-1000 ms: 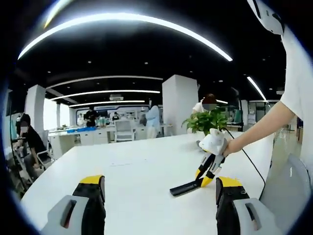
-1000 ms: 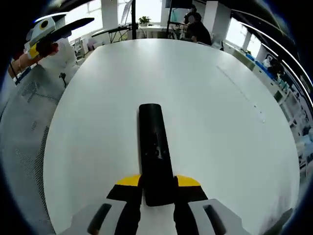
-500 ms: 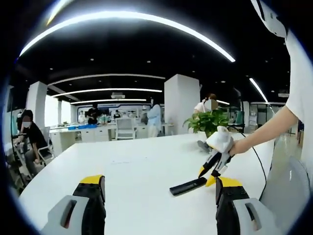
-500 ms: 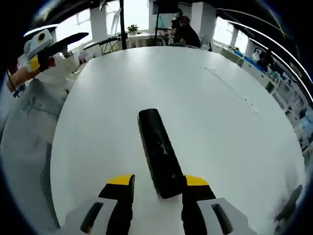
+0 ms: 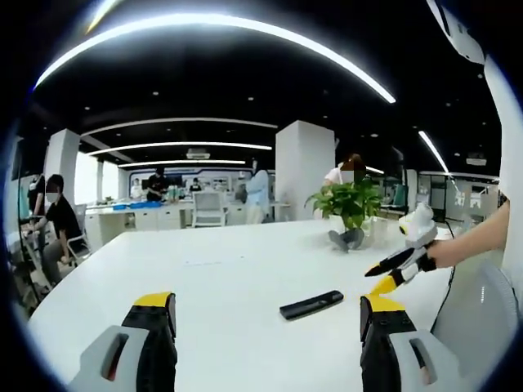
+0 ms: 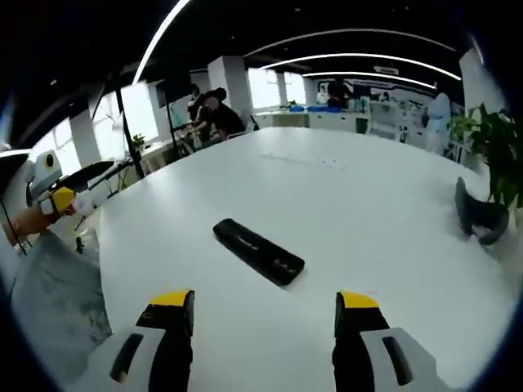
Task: Press the specified remote control buttons in sequence, fully releasing each button before pressing the next.
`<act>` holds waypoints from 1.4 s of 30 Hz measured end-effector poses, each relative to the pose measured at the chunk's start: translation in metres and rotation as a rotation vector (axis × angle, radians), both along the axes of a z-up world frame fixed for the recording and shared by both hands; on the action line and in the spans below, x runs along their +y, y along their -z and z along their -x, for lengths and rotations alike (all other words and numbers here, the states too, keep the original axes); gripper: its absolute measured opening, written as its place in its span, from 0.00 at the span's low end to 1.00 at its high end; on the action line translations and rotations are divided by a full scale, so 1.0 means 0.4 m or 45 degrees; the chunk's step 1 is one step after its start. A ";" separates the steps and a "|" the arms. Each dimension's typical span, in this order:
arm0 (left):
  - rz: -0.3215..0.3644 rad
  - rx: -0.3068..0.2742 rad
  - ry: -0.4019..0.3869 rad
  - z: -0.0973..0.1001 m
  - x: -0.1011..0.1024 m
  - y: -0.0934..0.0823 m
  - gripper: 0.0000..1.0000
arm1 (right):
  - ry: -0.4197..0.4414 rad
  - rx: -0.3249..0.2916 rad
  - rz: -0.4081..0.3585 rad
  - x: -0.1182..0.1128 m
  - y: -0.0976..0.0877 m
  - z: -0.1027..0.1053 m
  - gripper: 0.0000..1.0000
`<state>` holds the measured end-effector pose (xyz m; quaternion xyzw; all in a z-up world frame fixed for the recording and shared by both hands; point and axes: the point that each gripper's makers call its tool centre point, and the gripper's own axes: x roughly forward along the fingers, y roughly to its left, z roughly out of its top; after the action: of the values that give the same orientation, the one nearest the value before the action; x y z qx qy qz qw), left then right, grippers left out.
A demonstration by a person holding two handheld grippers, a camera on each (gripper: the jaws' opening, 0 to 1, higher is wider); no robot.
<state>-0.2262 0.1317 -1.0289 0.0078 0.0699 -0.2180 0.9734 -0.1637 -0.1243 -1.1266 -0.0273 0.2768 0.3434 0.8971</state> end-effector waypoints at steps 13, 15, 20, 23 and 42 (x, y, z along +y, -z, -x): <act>0.018 -0.003 0.009 -0.002 -0.005 0.002 0.97 | 0.181 -0.125 -0.066 -0.085 -0.112 0.091 0.87; 0.015 -0.005 0.010 -0.002 -0.005 0.001 0.97 | 0.205 -0.134 -0.081 -0.096 -0.125 0.102 0.89; 0.014 -0.006 0.008 0.003 -0.005 -0.003 0.97 | 0.269 -0.186 -0.090 -0.121 -0.164 0.123 0.91; 0.012 -0.004 0.006 0.008 -0.006 -0.003 0.97 | 0.312 -0.224 -0.101 -0.134 -0.186 0.137 0.94; 0.021 -0.026 -0.021 0.022 0.006 -0.014 0.97 | 0.422 -0.288 -0.159 -0.163 -0.230 0.171 0.99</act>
<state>-0.2349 0.1342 -1.0232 0.0016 0.0583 -0.2105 0.9758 -0.2319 -0.1896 -1.0347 0.0360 0.1532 0.2024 0.9666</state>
